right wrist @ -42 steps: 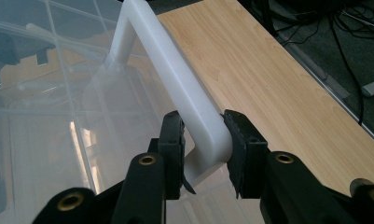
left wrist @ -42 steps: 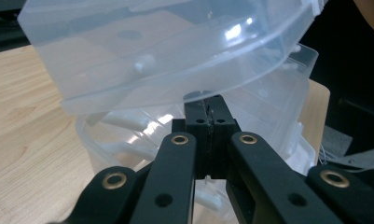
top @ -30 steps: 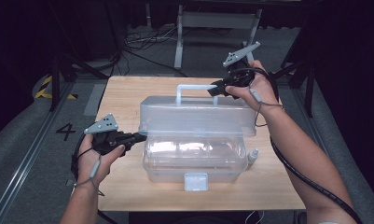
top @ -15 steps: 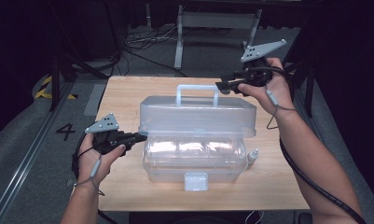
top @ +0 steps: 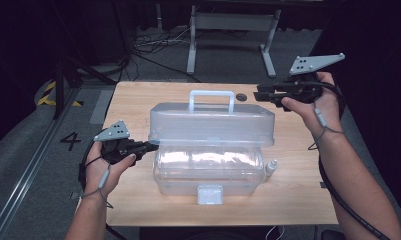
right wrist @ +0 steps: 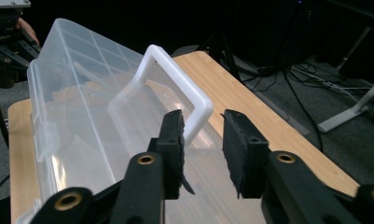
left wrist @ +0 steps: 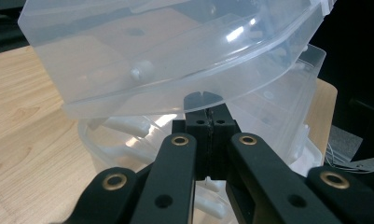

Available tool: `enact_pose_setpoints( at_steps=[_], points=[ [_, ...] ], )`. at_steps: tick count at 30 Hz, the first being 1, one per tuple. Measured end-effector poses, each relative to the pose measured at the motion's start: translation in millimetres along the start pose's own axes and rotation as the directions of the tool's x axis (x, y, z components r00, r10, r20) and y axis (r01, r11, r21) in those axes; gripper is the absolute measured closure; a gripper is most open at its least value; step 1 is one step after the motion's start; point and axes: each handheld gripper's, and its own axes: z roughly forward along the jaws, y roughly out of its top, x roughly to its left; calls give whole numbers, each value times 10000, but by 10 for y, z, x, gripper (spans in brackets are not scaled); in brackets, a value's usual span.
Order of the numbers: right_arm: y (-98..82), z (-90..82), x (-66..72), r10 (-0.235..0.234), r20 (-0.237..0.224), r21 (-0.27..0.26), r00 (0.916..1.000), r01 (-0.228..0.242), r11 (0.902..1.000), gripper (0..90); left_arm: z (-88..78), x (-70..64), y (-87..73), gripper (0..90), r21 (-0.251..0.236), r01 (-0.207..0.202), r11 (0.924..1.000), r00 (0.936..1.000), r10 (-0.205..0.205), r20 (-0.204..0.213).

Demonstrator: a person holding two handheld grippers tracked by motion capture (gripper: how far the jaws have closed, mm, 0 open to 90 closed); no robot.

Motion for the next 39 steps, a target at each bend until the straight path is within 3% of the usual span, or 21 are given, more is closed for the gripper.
enact_pose_setpoints(
  at_steps=[5,11,21,22,32,39],
  points=[
    [-158,-167,45,-96,224,-185,9997,101,9998,810,1,-10,16,900,41,-128,9999,9998,128,-160],
    [-312,-345,192,-175,379,-512,9991,194,9985,900,11,-17,32,900,46,-166,9999,9997,166,-152],
    [-537,-501,386,78,232,-732,9997,-61,9973,900,23,-29,51,900,-17,-240,9997,9994,240,-264],
    [-641,-536,440,286,105,-827,9995,-276,9962,900,23,-29,51,900,-17,-240,9997,9994,240,-264],
    [-1012,-512,638,697,-237,-1010,9973,-717,9923,900,28,-44,61,900,-29,-264,9996,9992,263,-315],
    [-1291,-290,743,934,-339,-927,9950,-962,9910,900,30,-49,61,900,-45,-260,9997,9991,259,-322]
  ],
)
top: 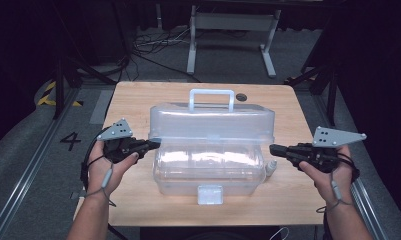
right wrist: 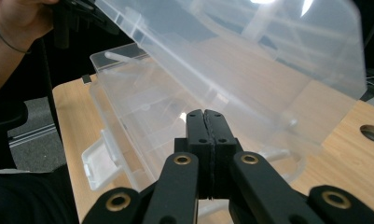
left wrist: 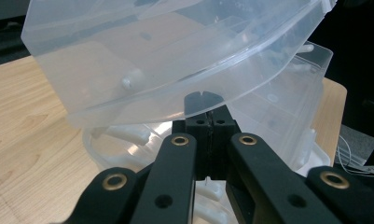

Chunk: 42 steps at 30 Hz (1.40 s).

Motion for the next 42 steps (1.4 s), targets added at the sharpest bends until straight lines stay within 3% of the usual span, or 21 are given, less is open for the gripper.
enact_pose_setpoints(
  at_steps=[2,5,14,19,27,42],
  points=[
    [-37,39,2,3,82,10,10000,-3,10000,900,0,-2,1,900,26,-22,10000,10000,22,-7],
    [-69,95,14,-450,628,136,9970,442,9989,900,0,1,1,900,11,1,10000,10000,-1,20],
    [-179,232,-88,424,628,-315,9971,-405,9987,900,3,0,-1,900,36,-12,10000,10000,13,-11],
    [-187,245,-115,665,673,-566,9955,-628,9964,900,13,-10,-2,900,51,-59,10000,9999,60,-120],
    [-180,244,-133,814,725,-778,9940,-757,9941,900,22,-17,-1,900,-40,-77,10000,9999,76,-138],
    [-36,265,-223,833,1122,-1064,9902,-714,9918,900,3,31,113,900,-473,-87,9988,9978,55,-658]
  ],
)
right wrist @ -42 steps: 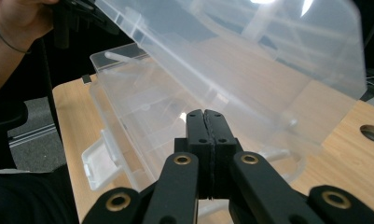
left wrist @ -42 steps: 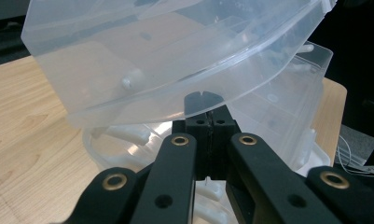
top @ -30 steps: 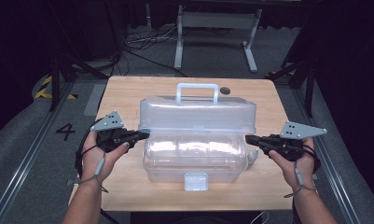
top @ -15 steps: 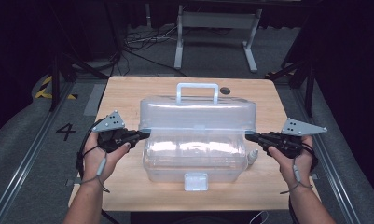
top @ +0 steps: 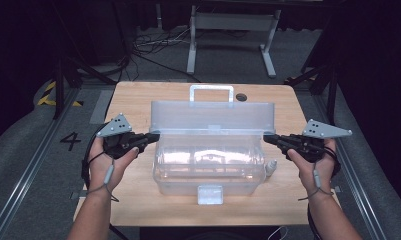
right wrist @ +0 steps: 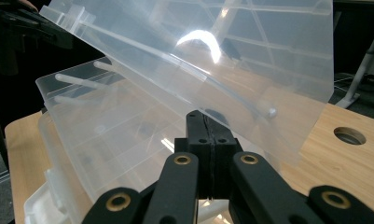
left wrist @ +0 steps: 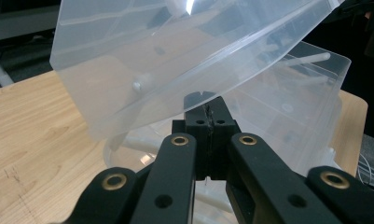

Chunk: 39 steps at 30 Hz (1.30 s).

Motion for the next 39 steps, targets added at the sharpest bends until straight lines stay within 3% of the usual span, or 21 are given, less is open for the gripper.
enact_pose_setpoints(
  at_steps=[18,30,34,39],
  points=[
    [155,128,-105,189,335,-438,9993,-174,9989,900,95,74,172,900,-389,-127,9992,9985,106,-537],
    [207,195,-137,246,563,-603,9981,-212,9980,900,135,113,203,900,-529,-89,9986,9974,51,-714],
    [212,216,-158,279,513,-661,9983,-244,9975,900,83,76,195,900,-486,-109,9988,9972,72,-747],
    [217,245,-180,236,391,-679,9990,-209,9975,900,-4,-28,183,900,-404,-421,9983,9973,396,-612]
  ],
)
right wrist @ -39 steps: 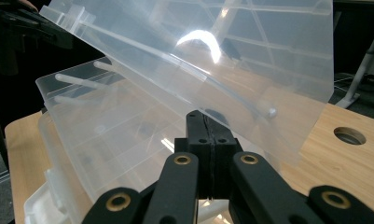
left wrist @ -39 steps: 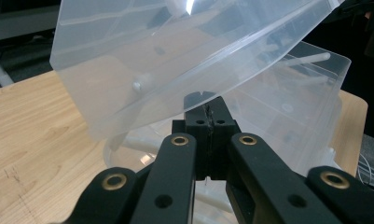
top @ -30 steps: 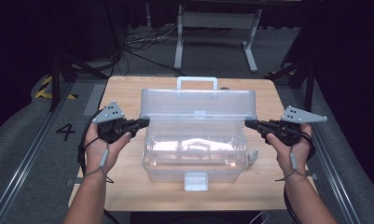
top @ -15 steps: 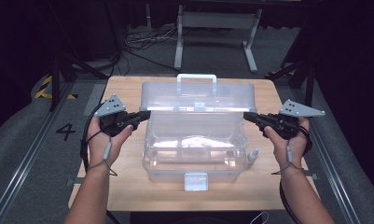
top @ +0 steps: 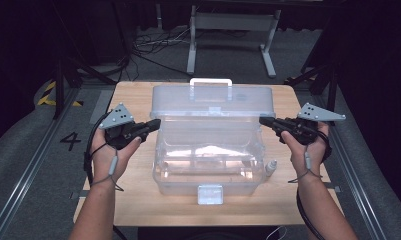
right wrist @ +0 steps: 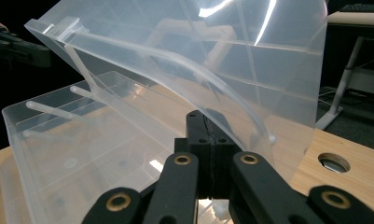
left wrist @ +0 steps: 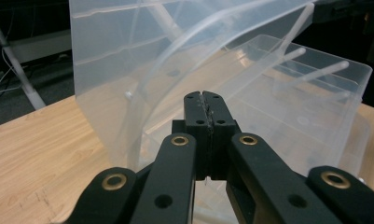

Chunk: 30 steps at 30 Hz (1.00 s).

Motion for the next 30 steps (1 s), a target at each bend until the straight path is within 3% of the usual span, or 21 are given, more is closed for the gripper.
enact_pose_setpoints(
  at_steps=[2,5,7,12,21,24,30],
  points=[
    [3,3,-13,80,-85,-27,9999,-80,10000,900,-24,-22,1,900,-7,-78,10000,10000,78,-44],
    [5,4,-30,146,-154,-63,9998,-147,9999,900,-84,-70,-1,899,75,-256,9996,9982,259,-537],
    [8,6,-36,151,-171,-68,9997,-153,9999,900,-97,-72,-4,898,61,-237,9997,9978,240,-623],
    [22,21,-54,230,-195,-157,9995,-233,9996,900,-131,-62,-11,863,-149,42,9999,9938,-58,-1110],
    [41,37,-76,265,-228,-289,9994,-272,9992,900,-85,-16,23,815,-121,93,9999,9829,-114,-1839],
    [48,40,-72,292,-230,-320,9993,-299,9990,900,-71,-2,17,826,-148,223,9996,9817,-247,-1889],
    [54,46,-79,359,-225,-355,9991,-367,9987,900,-57,29,11,787,-378,503,9980,9732,-574,-2227]
  ],
)
